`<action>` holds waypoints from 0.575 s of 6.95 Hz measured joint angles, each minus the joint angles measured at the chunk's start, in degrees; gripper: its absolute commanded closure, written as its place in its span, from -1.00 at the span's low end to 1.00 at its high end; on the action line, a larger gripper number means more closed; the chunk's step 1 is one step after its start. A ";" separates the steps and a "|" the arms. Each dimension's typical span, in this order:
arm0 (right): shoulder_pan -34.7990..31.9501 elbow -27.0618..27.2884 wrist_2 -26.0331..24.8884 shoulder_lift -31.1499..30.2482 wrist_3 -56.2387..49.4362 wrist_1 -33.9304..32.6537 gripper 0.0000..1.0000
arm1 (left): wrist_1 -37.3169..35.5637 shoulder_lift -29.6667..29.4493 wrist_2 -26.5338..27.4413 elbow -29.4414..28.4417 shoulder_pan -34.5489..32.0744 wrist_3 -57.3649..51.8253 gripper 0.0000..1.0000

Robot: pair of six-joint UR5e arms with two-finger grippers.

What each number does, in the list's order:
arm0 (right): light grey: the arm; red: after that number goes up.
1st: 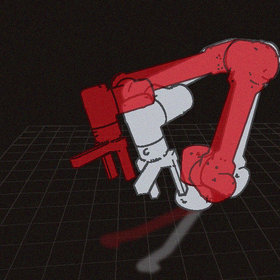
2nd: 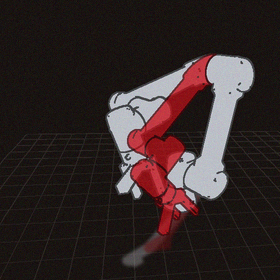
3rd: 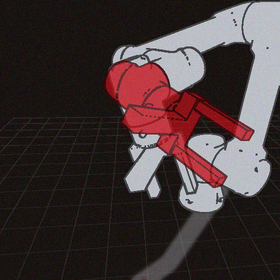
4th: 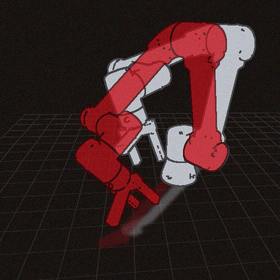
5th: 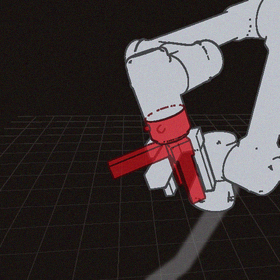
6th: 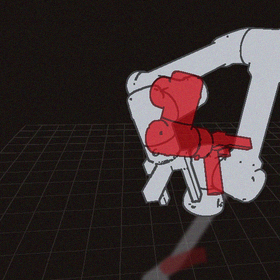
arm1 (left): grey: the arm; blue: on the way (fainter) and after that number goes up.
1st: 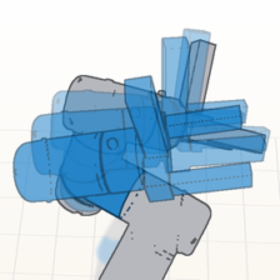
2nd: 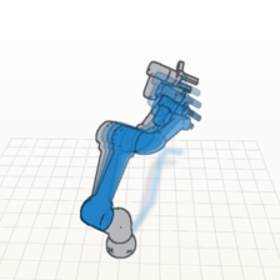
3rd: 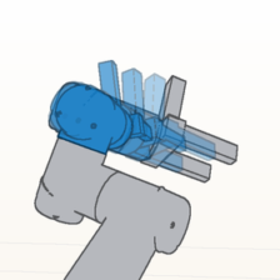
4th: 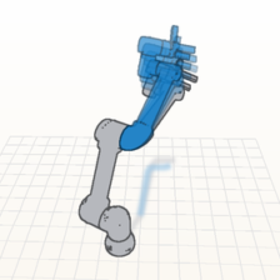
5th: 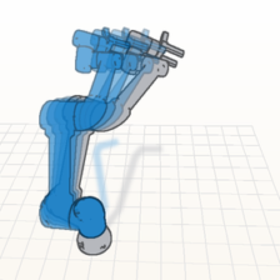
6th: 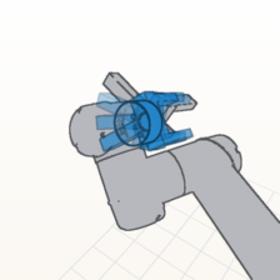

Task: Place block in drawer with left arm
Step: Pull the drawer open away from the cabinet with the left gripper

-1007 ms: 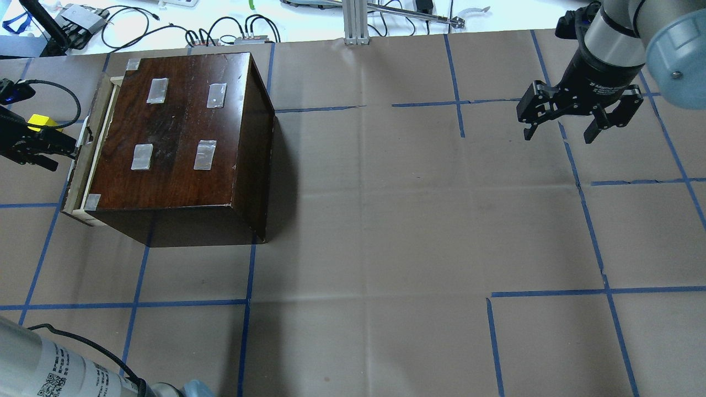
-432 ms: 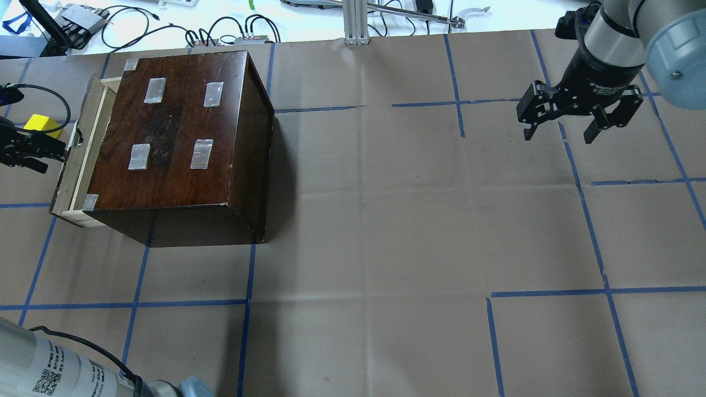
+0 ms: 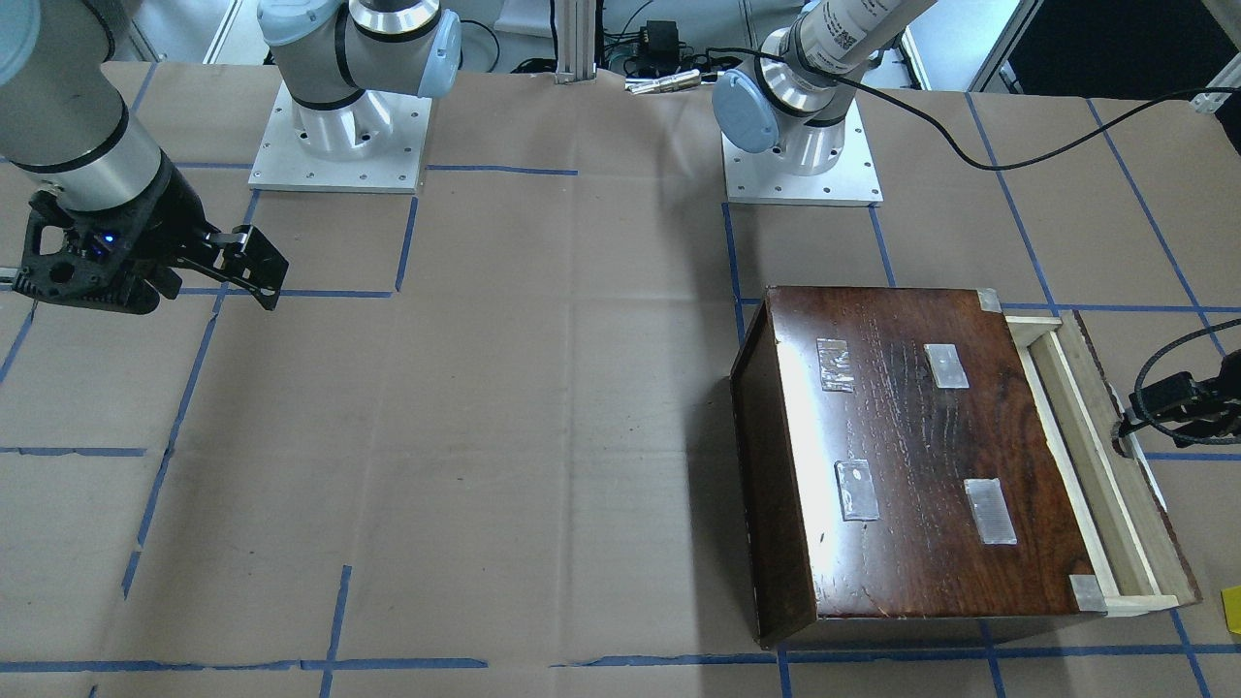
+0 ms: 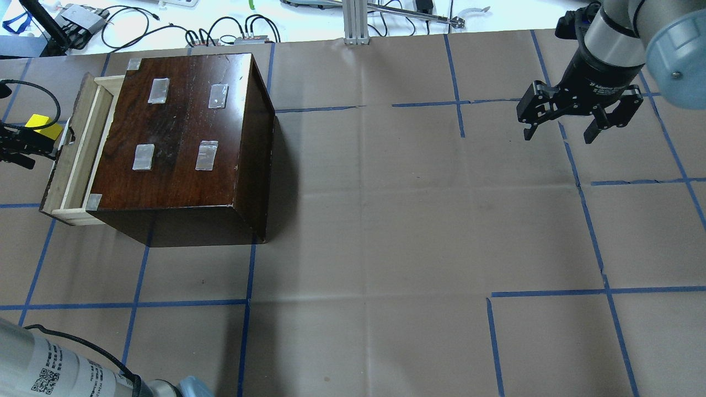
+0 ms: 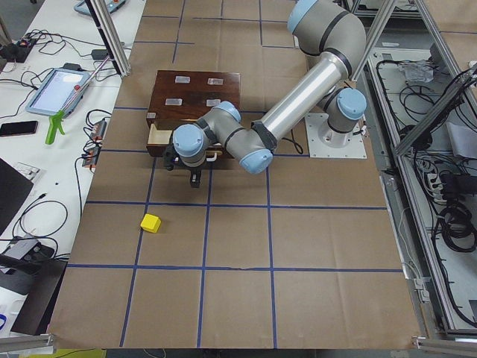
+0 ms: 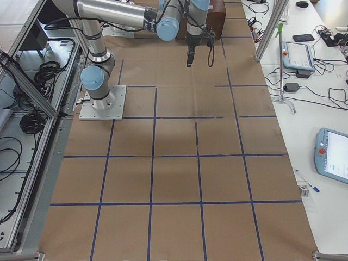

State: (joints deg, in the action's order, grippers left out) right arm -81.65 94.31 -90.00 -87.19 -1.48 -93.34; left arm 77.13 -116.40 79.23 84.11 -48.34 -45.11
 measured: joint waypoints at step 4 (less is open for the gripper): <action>0.00 0.00 0.00 0.00 0.02 0.00 -1.00 | -0.10 -0.49 0.86 -0.50 0.69 -1.86 -0.98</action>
State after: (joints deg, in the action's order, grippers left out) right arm -81.65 94.31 -90.00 -87.19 -1.45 -93.34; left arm 77.03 -116.90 80.09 83.62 -47.64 -46.97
